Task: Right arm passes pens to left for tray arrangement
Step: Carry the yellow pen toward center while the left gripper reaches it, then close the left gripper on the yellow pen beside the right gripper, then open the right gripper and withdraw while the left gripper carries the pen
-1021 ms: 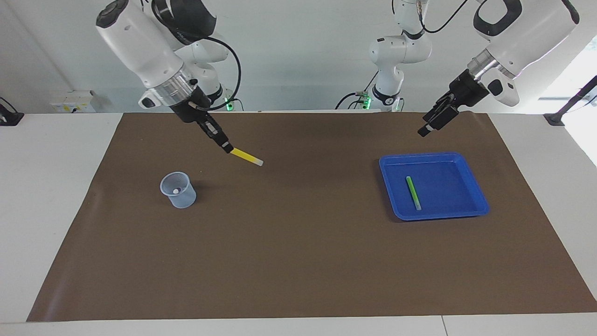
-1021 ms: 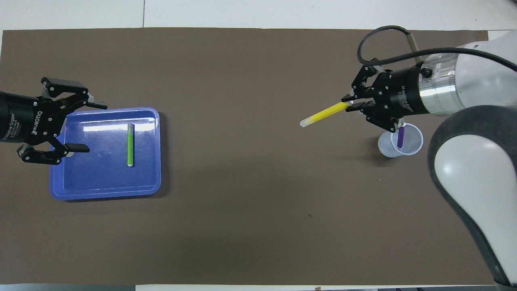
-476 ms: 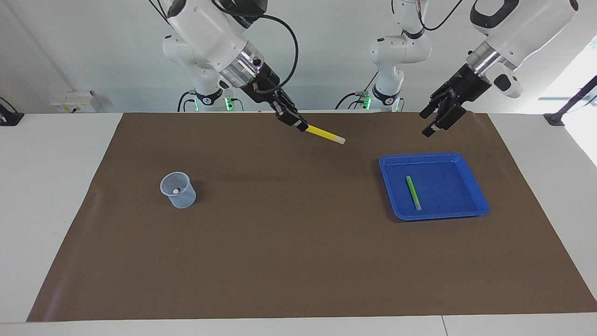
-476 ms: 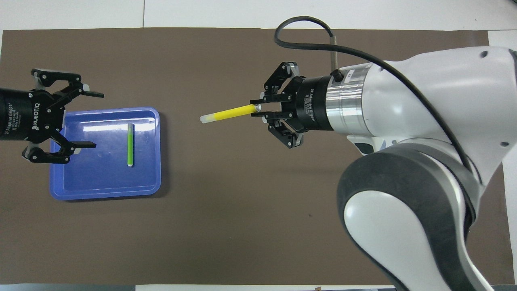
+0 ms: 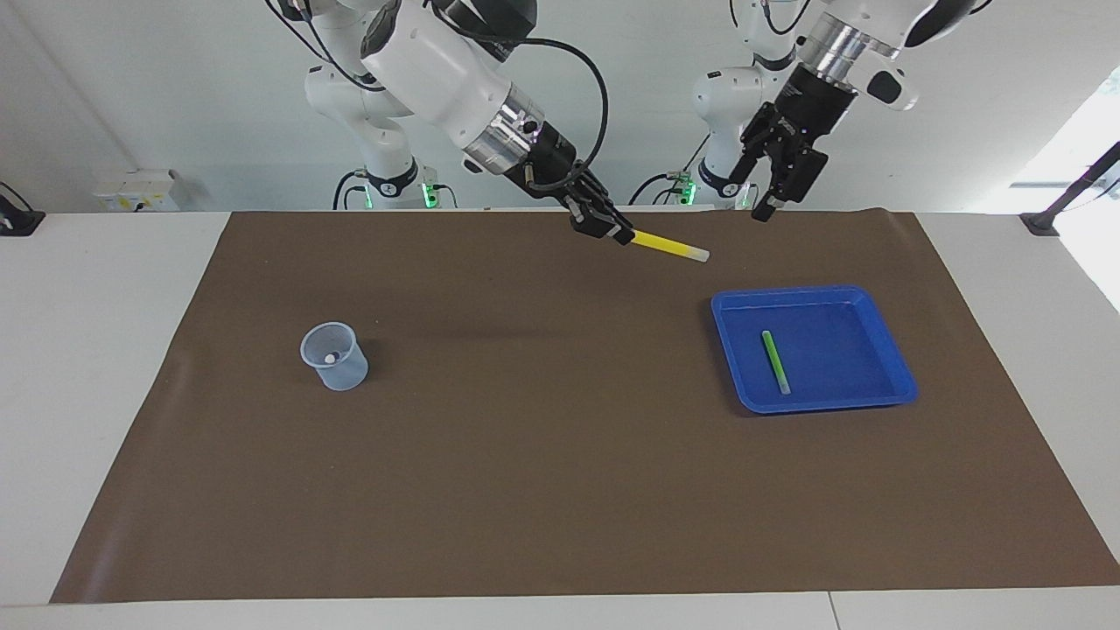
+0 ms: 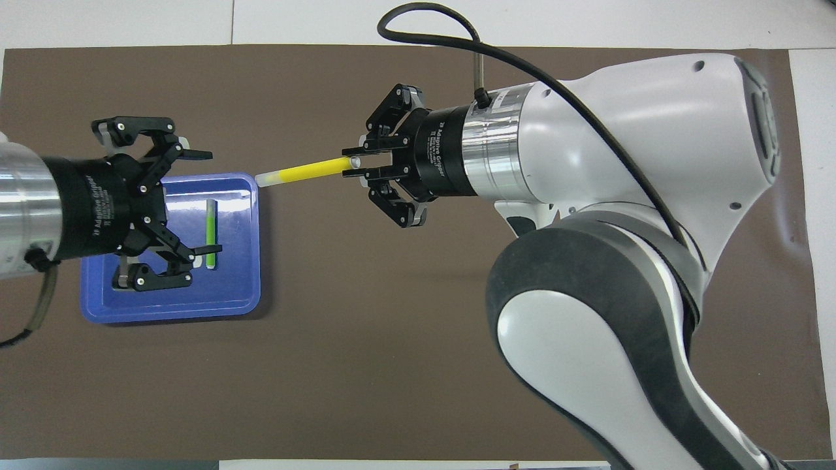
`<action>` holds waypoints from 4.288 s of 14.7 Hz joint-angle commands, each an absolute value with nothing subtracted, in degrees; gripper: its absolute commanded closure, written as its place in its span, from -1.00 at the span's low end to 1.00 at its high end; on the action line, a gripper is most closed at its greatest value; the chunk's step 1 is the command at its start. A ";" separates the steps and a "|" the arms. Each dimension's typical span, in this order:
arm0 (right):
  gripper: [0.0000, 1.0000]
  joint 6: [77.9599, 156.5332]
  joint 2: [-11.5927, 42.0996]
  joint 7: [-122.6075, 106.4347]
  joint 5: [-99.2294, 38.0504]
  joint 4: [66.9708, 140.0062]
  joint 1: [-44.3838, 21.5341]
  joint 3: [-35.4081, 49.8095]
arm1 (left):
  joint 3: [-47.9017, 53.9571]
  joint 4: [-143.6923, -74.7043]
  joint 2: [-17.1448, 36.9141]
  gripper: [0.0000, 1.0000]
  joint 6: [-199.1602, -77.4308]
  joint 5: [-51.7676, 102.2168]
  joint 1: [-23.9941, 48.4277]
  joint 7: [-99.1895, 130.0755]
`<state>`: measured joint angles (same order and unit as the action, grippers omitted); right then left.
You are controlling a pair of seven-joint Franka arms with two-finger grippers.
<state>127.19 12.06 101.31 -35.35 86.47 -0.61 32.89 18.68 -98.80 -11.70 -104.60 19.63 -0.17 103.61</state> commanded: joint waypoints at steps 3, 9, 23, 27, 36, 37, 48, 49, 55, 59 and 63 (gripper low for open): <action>1.00 128.76 13.27 103.54 -36.56 84.73 -0.79 35.07 | 22.93 -98.79 -10.90 -1.00 -109.42 14.86 0.44 116.79; 1.00 128.58 12.92 103.62 -36.12 85.43 -1.05 35.95 | 23.03 -100.28 -9.06 -1.00 -113.37 13.10 1.58 121.99; 1.00 128.76 12.39 103.54 -35.42 86.66 -1.93 36.04 | 22.94 -100.46 -9.14 -0.48 -112.41 13.01 0.97 121.20; 1.00 128.76 12.39 103.54 -35.33 86.66 -1.93 36.04 | 22.85 -100.46 -9.40 -0.07 -111.97 12.92 0.88 121.29; 1.00 128.93 12.39 103.45 -34.98 86.75 -1.93 36.04 | 22.59 -100.46 -9.67 0.92 -111.36 12.83 0.79 121.29; 1.00 129.02 12.39 103.45 -34.98 86.66 -1.93 36.04 | 22.59 -100.55 -9.67 1.00 -111.36 12.57 0.79 121.29; -0.97 127.45 12.57 103.18 -32.26 86.05 -1.41 35.60 | 22.41 -100.46 -9.67 1.00 -112.06 11.51 0.62 121.73; -1.00 125.79 12.57 102.75 -30.25 85.87 -1.15 35.33 | 22.41 -100.46 -9.67 1.00 -112.06 11.51 0.35 121.73; -1.00 110.60 11.26 88.28 -20.04 86.48 0.00 31.05 | 22.41 -101.42 -9.84 1.00 -111.97 11.34 -3.42 111.92; -1.00 100.31 8.89 68.87 -19.52 88.50 0.00 22.96 | 22.06 -104.67 -10.19 1.00 -111.09 12.13 -9.48 93.65; -1.00 97.47 5.98 51.55 -9.51 93.77 0.00 19.17 | 22.06 -109.06 -9.67 1.00 -111.09 13.80 -15.20 70.99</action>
<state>97.12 9.40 59.04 -13.60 88.70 -0.22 20.09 21.78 -106.03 -8.77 -111.42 12.69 -12.71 81.58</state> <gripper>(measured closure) 0.000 0.815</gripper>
